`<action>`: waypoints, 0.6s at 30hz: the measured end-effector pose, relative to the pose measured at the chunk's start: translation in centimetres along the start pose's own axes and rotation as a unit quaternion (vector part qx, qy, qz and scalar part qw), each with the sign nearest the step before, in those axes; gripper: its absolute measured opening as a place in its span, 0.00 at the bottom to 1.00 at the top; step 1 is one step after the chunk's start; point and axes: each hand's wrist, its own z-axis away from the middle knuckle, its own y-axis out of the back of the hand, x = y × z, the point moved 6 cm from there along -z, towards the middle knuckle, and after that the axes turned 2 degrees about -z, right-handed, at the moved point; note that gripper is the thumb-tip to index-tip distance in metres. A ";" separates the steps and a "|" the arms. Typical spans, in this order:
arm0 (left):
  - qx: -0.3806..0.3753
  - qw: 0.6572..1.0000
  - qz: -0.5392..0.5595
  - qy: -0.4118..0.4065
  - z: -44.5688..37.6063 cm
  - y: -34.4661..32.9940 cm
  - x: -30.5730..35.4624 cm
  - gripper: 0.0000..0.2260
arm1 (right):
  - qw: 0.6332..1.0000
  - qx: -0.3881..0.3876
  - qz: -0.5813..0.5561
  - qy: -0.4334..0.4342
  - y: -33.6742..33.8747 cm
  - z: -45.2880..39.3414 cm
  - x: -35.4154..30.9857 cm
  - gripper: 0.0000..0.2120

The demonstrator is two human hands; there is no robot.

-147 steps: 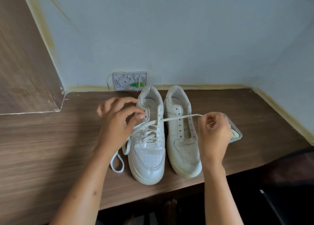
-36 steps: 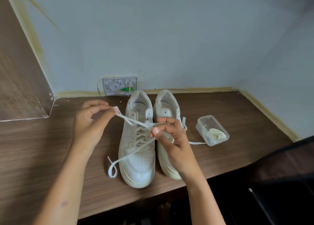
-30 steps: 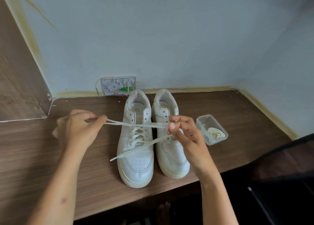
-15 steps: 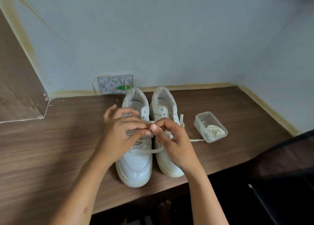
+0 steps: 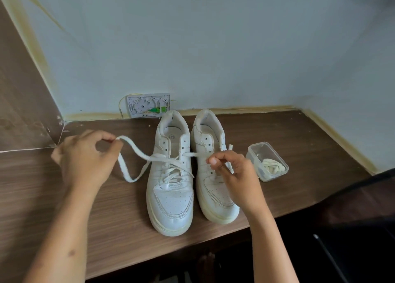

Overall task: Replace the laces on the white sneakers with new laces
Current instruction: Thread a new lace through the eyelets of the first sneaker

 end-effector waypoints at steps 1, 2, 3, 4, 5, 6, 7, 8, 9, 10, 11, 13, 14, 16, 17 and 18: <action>-0.008 1.000 -0.001 -0.007 0.0 -0.2 0.1 0.11 | 1.000 0.005 0.008 0.007 -0.2 0.0 -0.1 0.05; -0.013 1.000 -0.002 -0.014 0.1 -0.4 0.3 0.10 | 1.000 0.009 0.022 0.014 -0.6 0.0 -0.3 0.04; -0.016 1.000 -0.006 -0.020 0.1 -0.6 0.5 0.08 | 0.999 0.012 0.042 0.022 -1.0 0.1 -0.5 0.03; -0.019 0.999 -0.014 -0.026 0.2 -0.8 0.7 0.06 | 0.998 0.012 0.061 0.027 -1.5 0.2 -0.6 0.03; -0.022 0.999 -0.022 -0.030 0.2 -1.0 0.8 0.05 | 0.996 0.010 0.081 0.034 -2.0 0.2 -0.8 0.02; -0.025 0.999 -0.029 -0.030 0.2 -1.1 0.8 0.04 | 0.993 0.006 0.109 0.043 -2.4 0.3 -0.8 0.02; -0.029 0.999 -0.032 -0.025 0.2 -1.2 0.6 0.03 | 0.988 -0.001 0.143 0.052 -2.8 0.3 -0.9 0.03; -0.033 0.999 -0.033 -0.017 0.2 -1.2 0.4 0.03 | 0.982 -0.008 0.181 0.055 -3.1 0.4 -0.9 0.05; -0.037 0.999 -0.031 -0.009 0.2 -1.2 0.1 0.03 | 0.975 -0.014 0.218 0.052 -3.5 0.5 -1.0 0.06; -0.040 0.999 -0.026 -0.003 0.2 -1.2 0.0 0.02 | 0.967 -0.017 0.248 0.050 -3.7 0.6 -1.1 0.06; -0.044 0.999 -0.020 0.000 0.2 -1.2 -0.1 0.03 | 0.962 -0.014 0.269 0.053 -3.9 0.7 -1.3 0.06; -0.047 0.999 -0.008 -0.003 0.2 -1.3 0.2 0.06 | 0.957 -0.003 0.283 0.060 -4.1 0.8 -1.7 0.03; -0.045 0.999 -0.001 -0.012 0.2 -1.4 0.5 0.08 | 0.957 -0.002 0.285 0.060 -4.3 0.8 -1.7 0.02; -0.039 0.997 0.034 -0.049 0.3 -1.6 1.5 0.09 | 0.952 -0.006 0.299 0.063 -4.5 0.8 -1.7 0.02; -0.039 0.994 0.064 -0.076 0.4 -1.7 2.2 0.10 | 0.949 -0.007 0.307 0.067 -4.6 0.8 -1.7 0.02; -0.042 0.989 0.096 -0.107 0.6 -1.8 2.9 0.10 | 0.948 -0.005 0.310 0.070 -4.7 0.8 -1.8 0.03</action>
